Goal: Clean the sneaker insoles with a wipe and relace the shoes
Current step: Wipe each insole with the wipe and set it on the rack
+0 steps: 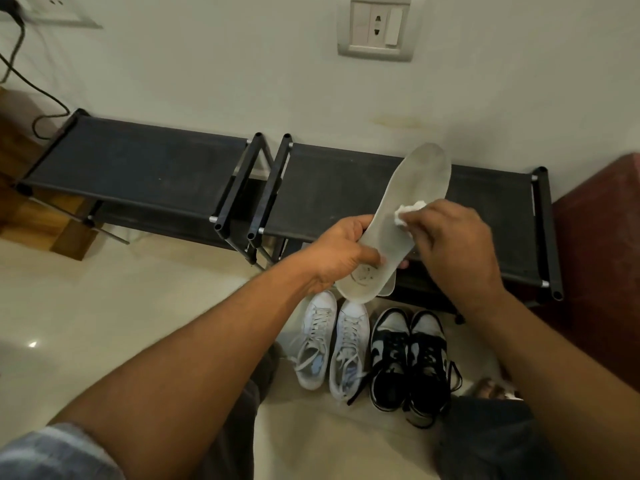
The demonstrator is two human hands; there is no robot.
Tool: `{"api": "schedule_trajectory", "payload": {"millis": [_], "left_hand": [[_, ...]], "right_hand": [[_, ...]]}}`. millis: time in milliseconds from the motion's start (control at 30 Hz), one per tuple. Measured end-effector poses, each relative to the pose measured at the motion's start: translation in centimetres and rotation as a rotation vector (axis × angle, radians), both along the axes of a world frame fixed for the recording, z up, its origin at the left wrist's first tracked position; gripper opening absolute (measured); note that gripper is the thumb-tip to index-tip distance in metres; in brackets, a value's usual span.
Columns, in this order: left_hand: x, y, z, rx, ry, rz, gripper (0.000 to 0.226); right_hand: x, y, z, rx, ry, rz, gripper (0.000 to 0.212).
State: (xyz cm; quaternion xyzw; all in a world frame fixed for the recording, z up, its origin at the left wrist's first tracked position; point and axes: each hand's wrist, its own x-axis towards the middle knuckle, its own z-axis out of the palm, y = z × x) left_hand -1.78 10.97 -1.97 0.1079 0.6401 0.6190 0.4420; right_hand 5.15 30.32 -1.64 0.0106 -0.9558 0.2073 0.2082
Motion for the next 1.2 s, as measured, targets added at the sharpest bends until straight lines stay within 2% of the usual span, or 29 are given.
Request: {"api": "schedule_trajectory", "payload": {"millis": [67,167,200,300,333,367,467,500,600,633,767,900,933,1033,1067,1200], "left_hand": [[-0.1,0.0,0.1,0.011,-0.014,-0.011,0.053],[0.2,-0.1,-0.5,-0.035,0.021,0.011,0.046],[0.2,-0.1,-0.5,-0.037,0.024,0.015,0.046],[0.0,0.0,-0.1,0.005,-0.007,-0.014,0.052],[0.0,0.0,0.0,0.017,-0.023,-0.023,0.052],[0.0,0.0,0.0,0.01,-0.024,-0.021,0.05],[0.3,0.1,-0.6,-0.036,0.02,0.0,0.044],[0.4,0.1,-0.5,-0.037,0.02,-0.001,0.045],[0.2,0.2,-0.1,0.007,-0.021,-0.042,0.05],[0.2,0.2,-0.1,0.008,-0.019,-0.05,0.048],[0.3,0.0,-0.9,-0.048,0.031,0.001,0.045],[0.2,0.1,-0.3,0.006,-0.026,-0.06,0.05],[0.2,0.1,-0.3,0.007,-0.029,-0.064,0.049],[0.5,0.1,-0.7,-0.035,0.015,-0.012,0.047],[0.5,0.1,-0.7,-0.032,0.02,-0.005,0.047],[0.4,0.1,0.0,0.024,-0.035,-0.061,0.052]], "right_hand": [[0.1,-0.2,0.2,-0.024,-0.008,-0.045,0.019],[1.3,-3.4,-0.5,0.121,-0.038,0.252,0.022],[1.1,-3.0,-0.5,0.106,-0.039,0.263,0.021],[-0.1,0.2,-0.1,-0.06,0.003,-0.023,0.018],[-0.1,0.3,0.2,-0.085,-0.004,-0.058,0.018],[0.1,-0.3,0.2,-0.065,-0.004,-0.029,0.018],[1.3,-3.0,-0.4,0.084,-0.014,0.244,0.019],[1.1,-2.5,-0.5,0.067,-0.026,0.234,0.02],[0.1,0.4,-0.3,-0.096,-0.016,-0.042,0.019],[0.0,0.3,-0.2,-0.107,-0.018,-0.055,0.018],[1.1,-2.8,-0.6,0.054,-0.017,0.228,0.019],[-0.1,0.3,-0.1,-0.107,-0.003,-0.062,0.018],[0.0,-0.1,0.1,-0.102,0.004,-0.049,0.017],[1.2,-3.4,-0.2,0.054,-0.001,0.232,0.014],[1.1,-3.1,-0.2,0.061,-0.011,0.256,0.014],[-0.1,0.0,0.0,-0.095,-0.013,-0.061,0.017]]}}
